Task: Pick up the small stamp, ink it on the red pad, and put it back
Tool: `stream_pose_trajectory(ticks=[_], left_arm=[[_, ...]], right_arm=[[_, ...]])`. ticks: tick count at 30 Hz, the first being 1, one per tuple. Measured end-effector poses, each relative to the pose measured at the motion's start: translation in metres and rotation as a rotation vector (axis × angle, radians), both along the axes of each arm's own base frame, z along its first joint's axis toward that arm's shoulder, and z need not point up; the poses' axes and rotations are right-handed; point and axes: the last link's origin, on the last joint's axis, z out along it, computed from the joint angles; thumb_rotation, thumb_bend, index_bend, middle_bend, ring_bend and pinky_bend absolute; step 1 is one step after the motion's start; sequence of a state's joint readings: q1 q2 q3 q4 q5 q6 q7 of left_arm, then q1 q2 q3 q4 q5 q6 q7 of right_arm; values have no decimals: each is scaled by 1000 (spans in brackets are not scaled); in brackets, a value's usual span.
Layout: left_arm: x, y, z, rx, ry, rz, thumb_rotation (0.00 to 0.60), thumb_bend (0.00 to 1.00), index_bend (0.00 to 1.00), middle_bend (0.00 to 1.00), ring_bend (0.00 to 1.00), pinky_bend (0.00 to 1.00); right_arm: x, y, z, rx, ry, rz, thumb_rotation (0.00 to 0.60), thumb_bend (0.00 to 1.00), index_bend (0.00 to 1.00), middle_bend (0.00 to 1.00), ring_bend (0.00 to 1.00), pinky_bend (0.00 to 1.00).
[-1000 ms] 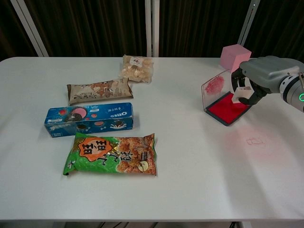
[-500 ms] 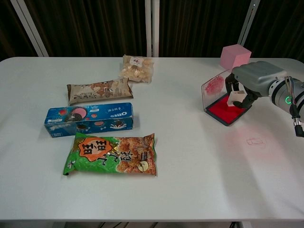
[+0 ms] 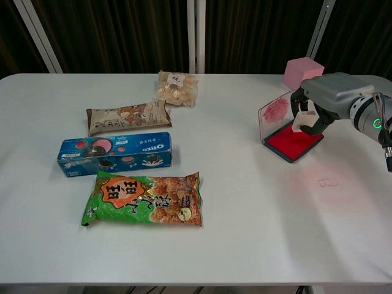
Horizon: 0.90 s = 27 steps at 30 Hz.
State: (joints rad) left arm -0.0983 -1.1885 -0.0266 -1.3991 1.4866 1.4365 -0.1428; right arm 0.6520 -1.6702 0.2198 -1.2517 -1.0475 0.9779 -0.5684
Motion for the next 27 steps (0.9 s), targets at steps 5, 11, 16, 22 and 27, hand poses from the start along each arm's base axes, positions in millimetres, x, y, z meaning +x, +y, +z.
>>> stream_pose_trajectory(ticks=[5, 11, 16, 22, 27], left_arm=[[2, 0, -2, -3, -2, -4, 184, 166, 89, 118, 118, 206], [6, -1, -5, -5, -5, -14, 184, 166, 89, 119, 118, 206], [9, 0, -7, -10, -10, -23, 182, 166, 89, 118, 118, 206], [10, -3, -4, -5, -10, -28, 184, 166, 89, 118, 118, 206], [8, -6, -4, -9, -16, -20, 187, 166, 90, 118, 118, 207]], right_arm=[[4, 9, 24, -38, -35, 25, 600, 349, 631, 548, 606, 780], [-10, 40, 40, -29, -21, 24, 600, 348, 631, 548, 605, 780], [-28, 72, 35, 19, 13, 18, 600, 348, 631, 546, 602, 780], [-40, 101, 22, 30, -8, 12, 600, 343, 632, 545, 604, 780], [-45, 109, 12, 42, -27, -24, 600, 326, 634, 542, 604, 780]])
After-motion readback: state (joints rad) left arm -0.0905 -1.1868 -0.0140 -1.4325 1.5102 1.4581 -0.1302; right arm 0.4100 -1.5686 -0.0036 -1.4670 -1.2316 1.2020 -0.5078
